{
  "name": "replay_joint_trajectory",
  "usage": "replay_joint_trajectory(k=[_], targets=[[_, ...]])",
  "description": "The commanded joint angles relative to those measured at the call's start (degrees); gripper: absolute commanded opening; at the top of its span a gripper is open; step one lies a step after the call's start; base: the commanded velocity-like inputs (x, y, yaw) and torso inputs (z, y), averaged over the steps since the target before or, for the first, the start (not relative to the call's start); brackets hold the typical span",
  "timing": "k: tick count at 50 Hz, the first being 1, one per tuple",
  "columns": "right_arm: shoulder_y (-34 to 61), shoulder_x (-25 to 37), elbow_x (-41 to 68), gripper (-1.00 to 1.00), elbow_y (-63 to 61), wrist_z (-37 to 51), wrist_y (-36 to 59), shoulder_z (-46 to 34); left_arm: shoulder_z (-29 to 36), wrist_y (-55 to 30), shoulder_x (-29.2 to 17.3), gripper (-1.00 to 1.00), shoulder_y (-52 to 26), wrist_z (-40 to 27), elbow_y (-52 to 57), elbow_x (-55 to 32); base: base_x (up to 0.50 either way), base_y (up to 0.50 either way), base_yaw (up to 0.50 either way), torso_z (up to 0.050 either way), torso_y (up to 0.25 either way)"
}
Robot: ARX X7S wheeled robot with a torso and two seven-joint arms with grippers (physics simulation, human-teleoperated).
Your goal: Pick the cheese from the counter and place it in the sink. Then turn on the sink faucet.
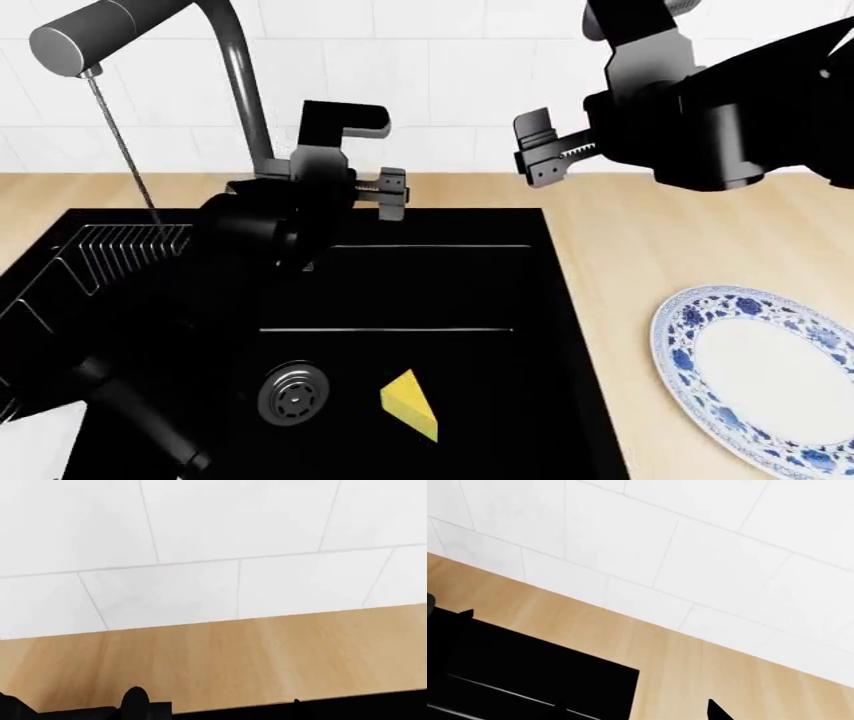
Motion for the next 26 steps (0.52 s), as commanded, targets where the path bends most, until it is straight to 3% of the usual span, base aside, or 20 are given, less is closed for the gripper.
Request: replay_joint_trajectory(k=[1,11,26], targets=[[-0.16,0.0,-0.12,1.0,0.0,-0.1,-0.24,0.0,14.52,3.84,0.22,1.0,0.2,2.5,1.88,-13.76,0.0,0.0,0.0,0.0,0.0],[-0.14,-0.31,-0.46,1.0,0.47,-0.41,-0.42,-0.13,19.88,4.75,0.22,1.0,0.7,3.53,4.35,-17.46,0.0,0.0,0.0,0.0,0.0],[-0.17,-0.75,-0.88,1.0,0.86,-0.92,-0.49,-0.4,20.7,4.96,0.22,1.0,0.34,3.32,4.21,-18.39,0.0,0.0,0.0,0.0,0.0]])
